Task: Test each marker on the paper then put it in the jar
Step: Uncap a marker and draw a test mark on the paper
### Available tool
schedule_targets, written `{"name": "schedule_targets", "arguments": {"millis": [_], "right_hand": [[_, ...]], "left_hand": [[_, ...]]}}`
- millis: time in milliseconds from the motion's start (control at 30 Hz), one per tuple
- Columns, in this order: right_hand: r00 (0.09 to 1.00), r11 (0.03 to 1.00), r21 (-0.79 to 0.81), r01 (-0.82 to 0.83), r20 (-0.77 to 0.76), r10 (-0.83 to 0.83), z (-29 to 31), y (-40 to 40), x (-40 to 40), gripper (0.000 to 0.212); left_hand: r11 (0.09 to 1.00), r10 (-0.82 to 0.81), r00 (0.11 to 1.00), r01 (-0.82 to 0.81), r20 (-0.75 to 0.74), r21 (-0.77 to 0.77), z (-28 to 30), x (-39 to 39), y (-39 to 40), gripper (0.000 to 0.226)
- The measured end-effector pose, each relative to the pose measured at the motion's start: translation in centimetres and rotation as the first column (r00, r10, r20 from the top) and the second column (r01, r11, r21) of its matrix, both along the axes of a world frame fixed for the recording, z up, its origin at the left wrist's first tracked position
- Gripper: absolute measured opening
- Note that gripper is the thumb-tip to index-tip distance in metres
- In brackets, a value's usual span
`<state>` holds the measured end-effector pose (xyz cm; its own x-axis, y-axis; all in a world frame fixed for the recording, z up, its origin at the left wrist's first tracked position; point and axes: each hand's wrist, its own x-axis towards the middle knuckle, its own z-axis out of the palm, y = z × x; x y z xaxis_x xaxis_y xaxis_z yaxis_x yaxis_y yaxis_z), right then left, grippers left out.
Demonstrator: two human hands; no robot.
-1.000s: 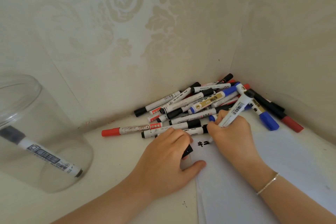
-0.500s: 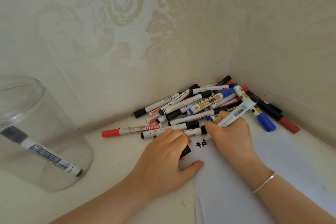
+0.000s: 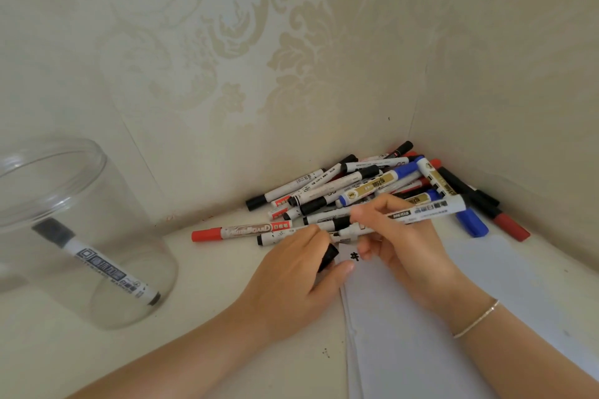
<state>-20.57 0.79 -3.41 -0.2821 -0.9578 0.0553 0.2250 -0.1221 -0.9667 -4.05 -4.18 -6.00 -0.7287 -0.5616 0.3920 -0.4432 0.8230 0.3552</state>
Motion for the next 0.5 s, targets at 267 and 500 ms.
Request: {"name": "schedule_targets", "arguments": {"millis": [267,500], "right_hand": [[0.99,0.999,-0.035,-0.019,0.141,0.024,-0.51,0.01,0.08,0.031],[0.999,0.999,0.002,-0.044,0.02,0.044,-0.41,-0.06,0.27,0.026]], "left_hand": [[0.998,0.008,0.998,-0.011,0.06,0.055,-0.16,0.02,0.03,0.031],[1.0,-0.012,0.997,0.01,0.082,0.02,-0.23,-0.03,-0.05,0.029]]}}
